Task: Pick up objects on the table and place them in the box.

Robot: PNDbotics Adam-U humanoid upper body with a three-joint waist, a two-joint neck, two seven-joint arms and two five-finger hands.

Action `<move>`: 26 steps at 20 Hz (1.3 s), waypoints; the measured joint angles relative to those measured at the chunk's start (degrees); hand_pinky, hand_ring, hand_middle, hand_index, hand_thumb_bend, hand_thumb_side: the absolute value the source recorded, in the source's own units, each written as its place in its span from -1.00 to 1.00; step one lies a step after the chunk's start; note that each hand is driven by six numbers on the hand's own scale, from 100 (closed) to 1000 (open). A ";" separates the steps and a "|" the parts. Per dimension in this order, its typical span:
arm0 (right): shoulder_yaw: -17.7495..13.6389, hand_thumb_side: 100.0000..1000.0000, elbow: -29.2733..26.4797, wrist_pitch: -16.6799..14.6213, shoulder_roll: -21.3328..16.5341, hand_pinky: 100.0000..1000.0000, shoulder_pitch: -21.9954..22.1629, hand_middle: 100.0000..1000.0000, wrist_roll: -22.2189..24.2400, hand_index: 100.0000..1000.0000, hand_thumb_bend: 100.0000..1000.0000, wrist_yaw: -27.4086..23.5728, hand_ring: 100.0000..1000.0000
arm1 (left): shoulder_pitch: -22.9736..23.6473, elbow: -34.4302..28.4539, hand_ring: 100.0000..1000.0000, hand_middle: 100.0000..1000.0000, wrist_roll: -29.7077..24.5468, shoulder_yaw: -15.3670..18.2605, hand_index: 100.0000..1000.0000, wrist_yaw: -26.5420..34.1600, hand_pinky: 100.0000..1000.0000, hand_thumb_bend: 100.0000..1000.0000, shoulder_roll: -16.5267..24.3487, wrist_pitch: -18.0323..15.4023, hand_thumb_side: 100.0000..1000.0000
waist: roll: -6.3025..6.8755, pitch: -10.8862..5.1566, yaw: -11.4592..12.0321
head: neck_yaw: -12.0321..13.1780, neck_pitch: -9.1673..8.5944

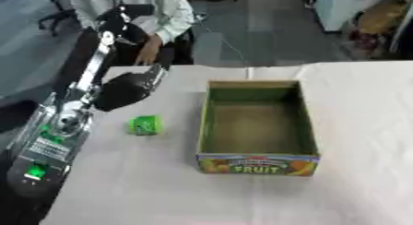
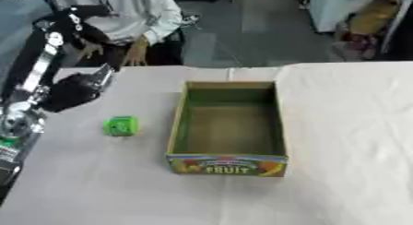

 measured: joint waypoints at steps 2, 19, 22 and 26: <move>0.02 0.34 0.00 0.04 -0.03 -0.65 0.04 -0.01 0.05 0.23 -1.00 0.00 -0.21 | -1.42 4.02 0.20 0.54 -8.60 -1.15 0.85 -4.25 0.35 -0.11 3.29 2.08 0.24 | 0.33 -0.32 -0.01 | -0.40 0.33; 0.69 0.34 0.00 0.04 -0.09 -0.63 -0.01 -0.01 0.95 0.23 -1.00 -0.62 -0.20 | -8.97 32.44 0.49 0.72 -49.19 -9.04 0.89 -19.06 0.63 1.00 12.65 -14.31 0.15 | 1.19 -0.86 -1.26 | -0.21 1.99; 0.69 0.34 0.00 0.01 -0.09 -0.63 -0.02 -0.01 1.00 0.23 -1.00 -0.77 -0.20 | -9.60 34.13 0.51 0.72 -48.91 -9.26 0.91 -21.76 0.65 1.00 12.65 -15.48 -0.01 | 1.19 -0.86 -1.27 | 0.19 2.01; 0.69 0.34 0.00 0.01 -0.09 -0.63 -0.02 -0.01 1.00 0.23 -1.00 -0.78 -0.20 | -10.81 35.15 0.52 0.72 -48.56 -9.28 0.92 -25.51 0.65 1.00 12.56 -16.18 -0.09 | 1.19 -0.86 -1.31 | 0.19 2.01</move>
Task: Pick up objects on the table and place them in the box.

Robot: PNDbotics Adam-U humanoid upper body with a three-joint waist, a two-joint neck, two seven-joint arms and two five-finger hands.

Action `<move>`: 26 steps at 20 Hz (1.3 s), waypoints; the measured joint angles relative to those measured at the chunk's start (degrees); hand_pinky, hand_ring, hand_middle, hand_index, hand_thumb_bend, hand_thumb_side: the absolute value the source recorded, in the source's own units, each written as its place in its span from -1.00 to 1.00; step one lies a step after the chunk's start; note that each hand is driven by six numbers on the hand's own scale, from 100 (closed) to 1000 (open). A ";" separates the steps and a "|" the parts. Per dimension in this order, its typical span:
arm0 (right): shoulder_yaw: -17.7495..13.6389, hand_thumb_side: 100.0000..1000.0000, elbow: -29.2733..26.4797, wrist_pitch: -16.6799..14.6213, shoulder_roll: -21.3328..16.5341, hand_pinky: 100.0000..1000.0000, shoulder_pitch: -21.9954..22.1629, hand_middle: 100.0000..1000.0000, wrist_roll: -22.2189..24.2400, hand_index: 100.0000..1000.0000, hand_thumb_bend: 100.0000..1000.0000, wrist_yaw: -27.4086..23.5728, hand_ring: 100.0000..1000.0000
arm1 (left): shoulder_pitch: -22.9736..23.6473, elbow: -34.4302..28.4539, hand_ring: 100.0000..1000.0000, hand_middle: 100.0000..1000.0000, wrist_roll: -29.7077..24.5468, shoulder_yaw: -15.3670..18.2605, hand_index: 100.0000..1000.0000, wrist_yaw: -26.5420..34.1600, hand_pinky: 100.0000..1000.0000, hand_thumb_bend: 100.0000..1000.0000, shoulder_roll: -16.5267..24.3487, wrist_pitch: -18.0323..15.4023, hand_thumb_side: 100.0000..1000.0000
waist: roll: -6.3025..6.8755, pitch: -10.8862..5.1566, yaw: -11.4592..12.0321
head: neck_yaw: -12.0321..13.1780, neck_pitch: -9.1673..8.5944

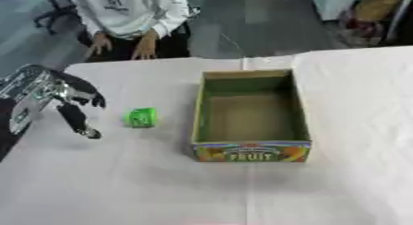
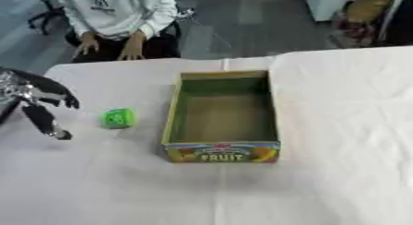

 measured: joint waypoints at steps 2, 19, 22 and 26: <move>0.00 0.34 0.00 0.00 0.00 -0.62 0.00 -0.01 0.00 0.23 -1.00 0.00 -0.20 | -0.58 0.39 0.52 0.72 0.07 0.05 0.92 -1.22 0.65 1.00 -0.53 -0.08 -0.13 | -0.01 0.00 -0.05 | 0.00 -0.01; 0.02 0.34 0.00 -0.03 0.13 -0.58 -0.93 -0.01 0.02 0.23 -1.00 -0.54 -0.20 | -7.00 7.74 0.57 0.80 2.64 0.77 0.96 -7.24 0.64 1.00 -7.47 -2.75 -0.17 | -0.10 0.25 -1.75 | 0.59 -0.59; 0.03 0.36 0.00 -0.07 0.22 -0.57 -1.42 -0.01 0.06 0.23 -1.00 -0.76 -0.20 | -7.06 10.05 0.57 0.82 4.54 0.95 0.99 -7.86 0.62 1.00 -9.09 -3.91 -0.16 | -0.23 0.43 -2.23 | 1.05 -0.62; 0.02 0.34 0.00 -0.07 0.68 -0.56 -1.58 -0.01 0.07 0.23 -1.00 -0.93 -0.20 | -7.20 13.35 0.57 0.89 7.37 1.57 1.00 -8.26 0.60 1.00 -10.95 -4.82 -0.16 | -0.27 0.59 -2.52 | 1.48 -0.63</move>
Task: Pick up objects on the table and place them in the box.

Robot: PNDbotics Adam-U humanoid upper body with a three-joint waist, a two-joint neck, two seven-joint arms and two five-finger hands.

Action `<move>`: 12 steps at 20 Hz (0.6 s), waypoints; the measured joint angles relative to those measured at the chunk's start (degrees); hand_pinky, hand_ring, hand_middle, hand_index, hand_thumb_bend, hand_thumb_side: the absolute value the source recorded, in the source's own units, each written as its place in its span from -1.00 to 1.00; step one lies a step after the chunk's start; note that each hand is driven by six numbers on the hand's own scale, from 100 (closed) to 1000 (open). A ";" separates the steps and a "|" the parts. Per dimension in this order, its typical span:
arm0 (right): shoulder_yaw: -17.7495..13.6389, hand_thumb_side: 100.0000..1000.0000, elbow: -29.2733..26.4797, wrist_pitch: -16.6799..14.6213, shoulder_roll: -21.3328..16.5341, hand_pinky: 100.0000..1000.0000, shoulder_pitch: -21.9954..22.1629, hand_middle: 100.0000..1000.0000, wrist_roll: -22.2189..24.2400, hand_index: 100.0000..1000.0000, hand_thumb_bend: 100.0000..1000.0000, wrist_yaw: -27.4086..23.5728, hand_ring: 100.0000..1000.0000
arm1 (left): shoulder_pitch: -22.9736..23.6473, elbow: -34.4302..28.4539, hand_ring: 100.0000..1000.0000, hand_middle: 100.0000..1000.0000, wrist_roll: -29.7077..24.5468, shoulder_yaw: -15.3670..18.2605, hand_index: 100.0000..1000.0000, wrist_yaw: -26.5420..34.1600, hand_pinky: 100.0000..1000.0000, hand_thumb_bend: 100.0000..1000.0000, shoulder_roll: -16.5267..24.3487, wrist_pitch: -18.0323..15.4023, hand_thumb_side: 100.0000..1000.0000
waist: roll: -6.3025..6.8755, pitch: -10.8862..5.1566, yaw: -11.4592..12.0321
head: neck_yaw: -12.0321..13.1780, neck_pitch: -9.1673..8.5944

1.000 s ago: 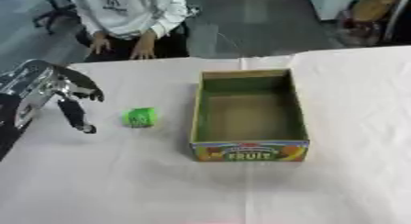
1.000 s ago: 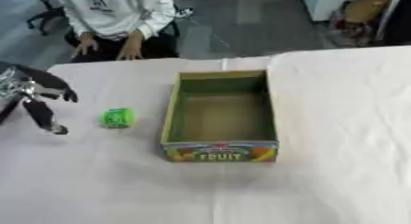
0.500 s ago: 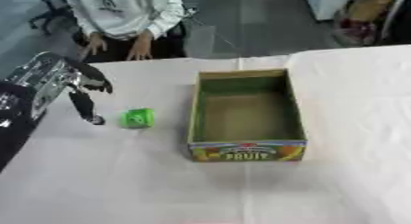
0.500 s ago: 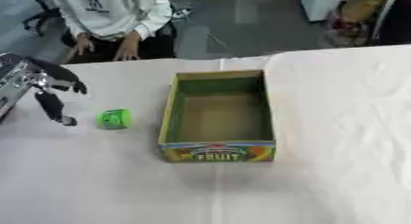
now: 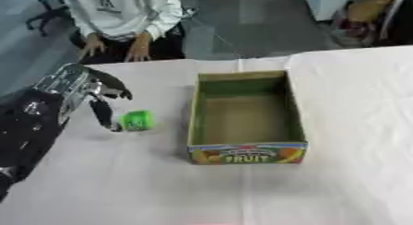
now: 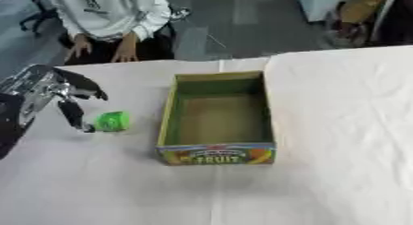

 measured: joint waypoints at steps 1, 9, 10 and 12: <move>0.00 0.34 0.00 -0.01 0.01 -0.56 -0.01 -0.01 0.01 0.23 -1.00 -0.06 -0.20 | 0.00 0.83 0.55 0.88 0.70 0.21 1.00 0.00 0.58 1.00 -0.33 -0.10 -0.16 | 0.00 0.06 -0.07 | 0.02 0.00; -0.01 0.34 0.00 -0.08 0.39 -0.55 -0.31 -0.01 0.08 0.23 -1.00 -0.32 -0.20 | -0.23 5.53 0.50 0.86 6.75 1.59 1.00 1.51 0.53 1.00 -2.17 -0.33 -0.21 | 0.00 0.12 -0.23 | 0.04 -0.16; -0.01 0.34 0.00 -0.09 0.44 -0.55 -0.34 -0.01 0.09 0.23 -1.00 -0.32 -0.20 | -0.40 5.86 0.50 0.86 7.67 1.73 1.00 1.58 0.53 1.00 -2.37 -0.38 -0.21 | 0.00 0.12 -0.24 | 0.08 -0.24; -0.01 0.34 0.00 -0.10 0.44 -0.54 -0.51 -0.01 0.10 0.23 -1.00 -0.35 -0.20 | -0.53 6.54 0.48 0.84 9.63 2.04 1.00 1.76 0.51 1.00 -2.80 -0.55 -0.21 | 0.00 0.14 -0.40 | 0.22 -0.39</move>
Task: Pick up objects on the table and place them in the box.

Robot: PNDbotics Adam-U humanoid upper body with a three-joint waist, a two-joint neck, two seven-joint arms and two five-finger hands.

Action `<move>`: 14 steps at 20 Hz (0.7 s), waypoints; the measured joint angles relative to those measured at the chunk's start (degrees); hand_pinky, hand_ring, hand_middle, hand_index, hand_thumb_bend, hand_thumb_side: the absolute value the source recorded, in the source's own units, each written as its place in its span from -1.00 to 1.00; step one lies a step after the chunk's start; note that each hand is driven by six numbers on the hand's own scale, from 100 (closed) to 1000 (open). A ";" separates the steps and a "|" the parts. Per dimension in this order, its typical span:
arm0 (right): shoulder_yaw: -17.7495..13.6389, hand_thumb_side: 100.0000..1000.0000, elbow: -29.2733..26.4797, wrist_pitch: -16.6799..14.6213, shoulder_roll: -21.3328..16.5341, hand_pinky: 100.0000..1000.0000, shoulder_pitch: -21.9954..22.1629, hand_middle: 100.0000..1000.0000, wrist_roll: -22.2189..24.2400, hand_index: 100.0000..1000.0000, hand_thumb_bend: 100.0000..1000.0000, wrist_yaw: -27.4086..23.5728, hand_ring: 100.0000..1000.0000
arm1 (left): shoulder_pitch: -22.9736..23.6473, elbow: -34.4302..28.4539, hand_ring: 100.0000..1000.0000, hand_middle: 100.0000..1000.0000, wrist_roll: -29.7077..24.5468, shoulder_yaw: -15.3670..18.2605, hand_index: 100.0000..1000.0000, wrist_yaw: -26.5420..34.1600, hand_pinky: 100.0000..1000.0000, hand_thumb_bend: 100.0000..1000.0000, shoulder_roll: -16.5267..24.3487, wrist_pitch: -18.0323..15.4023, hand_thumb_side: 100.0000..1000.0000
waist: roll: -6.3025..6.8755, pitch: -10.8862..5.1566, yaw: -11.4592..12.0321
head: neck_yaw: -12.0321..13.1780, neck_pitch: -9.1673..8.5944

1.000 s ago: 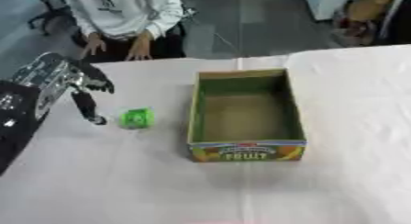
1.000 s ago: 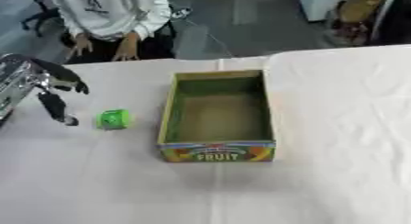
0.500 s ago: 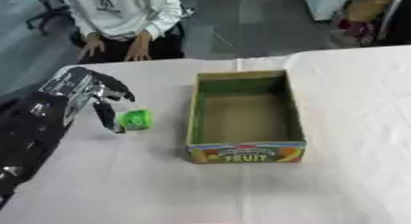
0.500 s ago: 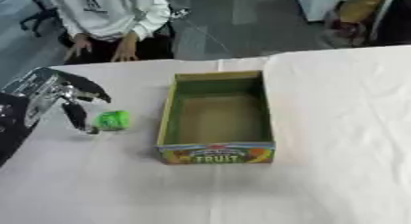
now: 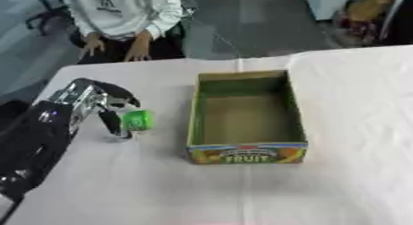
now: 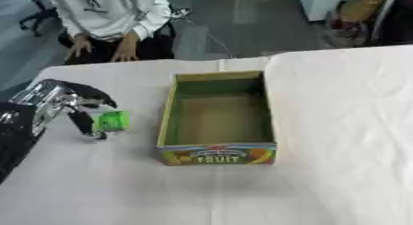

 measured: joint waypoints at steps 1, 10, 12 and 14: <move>0.00 0.34 0.00 -0.01 0.01 -0.54 -0.01 -0.01 0.01 0.23 -1.00 -0.02 -0.20 | 0.00 0.38 0.46 0.82 0.97 0.09 1.00 0.10 0.49 1.00 -0.26 -0.12 -0.21 | -0.01 0.01 -0.09 | 0.07 -0.01; 0.01 0.34 0.00 -0.09 0.56 -0.52 -1.03 -0.01 0.09 0.23 -1.00 -0.47 -0.20 | 0.03 3.59 0.38 0.73 7.18 0.85 1.00 -0.04 0.43 1.00 -2.06 -0.66 -0.24 | -0.04 0.40 -0.90 | 0.83 -0.50; 0.01 0.34 0.00 -0.10 0.57 -0.52 -1.17 -0.01 0.10 0.23 -1.00 -0.49 -0.20 | 0.03 3.99 0.24 0.61 8.49 1.14 1.00 -0.31 0.32 1.00 -2.34 -0.68 -0.31 | -0.04 0.43 -0.93 | 0.87 -0.52; 0.01 0.34 0.00 -0.10 0.58 -0.52 -1.47 -0.01 0.11 0.23 -1.00 -0.50 -0.20 | 0.03 4.34 0.14 0.52 9.87 1.42 1.00 -0.66 0.19 1.00 -2.35 -0.63 -0.35 | -0.04 0.46 -0.98 | 0.95 -0.55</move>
